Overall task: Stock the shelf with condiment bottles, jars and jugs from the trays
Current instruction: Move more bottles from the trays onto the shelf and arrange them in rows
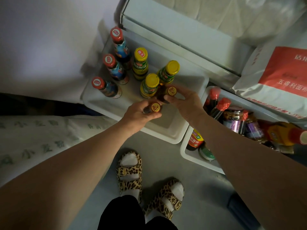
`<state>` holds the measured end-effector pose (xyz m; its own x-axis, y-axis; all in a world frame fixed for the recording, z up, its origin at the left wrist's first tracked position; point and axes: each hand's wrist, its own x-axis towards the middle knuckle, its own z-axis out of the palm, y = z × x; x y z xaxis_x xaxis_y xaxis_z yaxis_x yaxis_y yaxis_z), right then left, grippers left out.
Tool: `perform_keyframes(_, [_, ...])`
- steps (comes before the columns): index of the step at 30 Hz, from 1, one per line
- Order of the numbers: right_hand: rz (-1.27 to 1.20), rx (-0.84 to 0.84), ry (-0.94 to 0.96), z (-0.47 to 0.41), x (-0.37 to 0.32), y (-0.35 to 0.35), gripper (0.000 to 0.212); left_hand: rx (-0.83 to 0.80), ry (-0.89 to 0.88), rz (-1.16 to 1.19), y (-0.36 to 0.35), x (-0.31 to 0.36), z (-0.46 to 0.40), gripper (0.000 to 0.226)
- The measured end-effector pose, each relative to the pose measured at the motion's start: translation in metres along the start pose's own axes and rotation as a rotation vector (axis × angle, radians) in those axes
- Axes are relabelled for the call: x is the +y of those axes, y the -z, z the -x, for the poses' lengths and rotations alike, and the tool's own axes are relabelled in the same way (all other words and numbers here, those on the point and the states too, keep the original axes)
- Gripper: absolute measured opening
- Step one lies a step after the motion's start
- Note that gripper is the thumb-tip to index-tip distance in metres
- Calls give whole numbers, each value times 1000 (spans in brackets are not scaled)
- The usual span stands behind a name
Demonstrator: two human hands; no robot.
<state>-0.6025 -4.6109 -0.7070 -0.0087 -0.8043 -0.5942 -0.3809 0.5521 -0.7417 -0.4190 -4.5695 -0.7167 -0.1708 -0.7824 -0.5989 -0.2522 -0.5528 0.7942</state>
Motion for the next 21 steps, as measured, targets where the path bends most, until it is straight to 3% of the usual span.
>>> perform_keyframes(10, [40, -30, 1, 57, -62, 47, 26, 63, 16, 81, 21, 71, 47, 31])
perform_keyframes(14, [112, 39, 34, 106, -110, 83, 17, 82, -25, 65, 33, 136, 87, 27])
perform_keyframes(17, [133, 113, 51, 149, -153, 111, 22, 101, -54, -19, 36, 198, 126, 43])
perform_keyframes(21, [30, 192, 129, 220, -225, 151, 20, 161, -137, -147, 43, 295, 193, 28])
